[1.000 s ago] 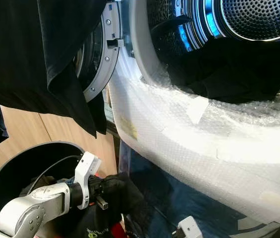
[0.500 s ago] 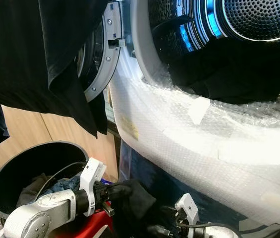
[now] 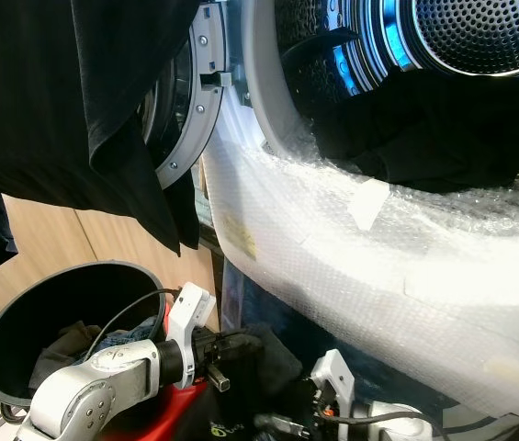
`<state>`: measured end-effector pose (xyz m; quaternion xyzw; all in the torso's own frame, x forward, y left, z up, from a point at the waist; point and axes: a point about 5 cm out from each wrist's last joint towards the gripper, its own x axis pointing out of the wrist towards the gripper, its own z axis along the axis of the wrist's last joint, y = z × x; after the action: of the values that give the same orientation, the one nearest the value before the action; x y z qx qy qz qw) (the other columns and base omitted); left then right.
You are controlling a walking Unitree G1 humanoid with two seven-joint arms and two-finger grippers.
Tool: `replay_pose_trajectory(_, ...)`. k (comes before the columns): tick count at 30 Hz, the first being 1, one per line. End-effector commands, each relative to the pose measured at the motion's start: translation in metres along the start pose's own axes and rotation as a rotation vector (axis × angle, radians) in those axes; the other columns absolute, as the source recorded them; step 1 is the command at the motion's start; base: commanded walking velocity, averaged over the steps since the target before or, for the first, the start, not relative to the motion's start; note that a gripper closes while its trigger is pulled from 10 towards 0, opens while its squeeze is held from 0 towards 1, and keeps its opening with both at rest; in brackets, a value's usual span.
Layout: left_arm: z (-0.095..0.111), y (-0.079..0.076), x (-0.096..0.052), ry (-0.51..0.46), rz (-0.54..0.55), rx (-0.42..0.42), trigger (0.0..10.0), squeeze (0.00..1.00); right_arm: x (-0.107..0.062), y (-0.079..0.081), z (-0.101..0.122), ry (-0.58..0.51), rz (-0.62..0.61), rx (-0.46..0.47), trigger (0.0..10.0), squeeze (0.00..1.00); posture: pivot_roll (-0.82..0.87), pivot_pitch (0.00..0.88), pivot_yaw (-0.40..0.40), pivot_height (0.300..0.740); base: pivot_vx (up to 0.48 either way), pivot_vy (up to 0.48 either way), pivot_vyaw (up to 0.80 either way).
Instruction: Clothes washing
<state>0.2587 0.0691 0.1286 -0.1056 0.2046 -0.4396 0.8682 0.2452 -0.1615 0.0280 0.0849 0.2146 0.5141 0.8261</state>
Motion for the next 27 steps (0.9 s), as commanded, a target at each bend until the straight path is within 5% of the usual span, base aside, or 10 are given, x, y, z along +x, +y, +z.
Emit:
replay_pose_trajectory(1, 0.008, -0.001, 0.003, -0.027, 0.002, 0.030, 0.0, 0.00, 0.005, 0.001, 0.006, -0.016, -0.023, 0.005, 10.0, 1.00, 0.11, 0.000, 0.022, 0.740, 0.000, 0.000, 0.00)
replay_pose_trajectory(6, 0.013, -0.002, 0.007, -0.038, -0.002, 0.041, 0.0, 0.00, 0.014, -0.007, 0.008, -0.041, -0.153, 0.024, 10.0, 1.00, 0.11, 0.000, 0.018, 0.740, 0.000, 0.000, 0.00)
replay_pose_trajectory(11, 0.016, -0.002, 0.010, -0.046, -0.001, 0.049, 0.0, 0.00, 0.018, 0.000, 0.005, -0.024, -0.087, 0.044, 10.0, 1.00, 0.11, 0.000, 0.018, 0.740, 0.000, 0.000, 0.00)
replay_pose_trajectory(14, 0.018, -0.002, 0.011, -0.044, 0.002, 0.059, 0.0, 0.00, 0.023, -0.007, 0.003, -0.004, -0.179, 0.042, 10.0, 1.00, 0.11, 0.000, 0.021, 0.740, 0.000, 0.000, 0.00)
replay_pose_trajectory(21, 0.020, -0.005, 0.013, -0.044, -0.003, 0.076, 0.0, 0.00, 0.032, 0.007, -0.001, 0.005, -0.026, 0.126, 10.0, 1.00, 0.11, 0.000, 0.024, 0.740, 0.000, 0.000, 0.00)
replay_pose_trajectory(27, 0.018, -0.006, 0.011, -0.036, -0.006, 0.081, 0.0, 0.00, 0.047, 0.006, 0.002, 0.015, -0.065, 0.116, 10.0, 1.00, 0.11, 0.000, 0.023, 0.740, 0.000, 0.000, 0.00)
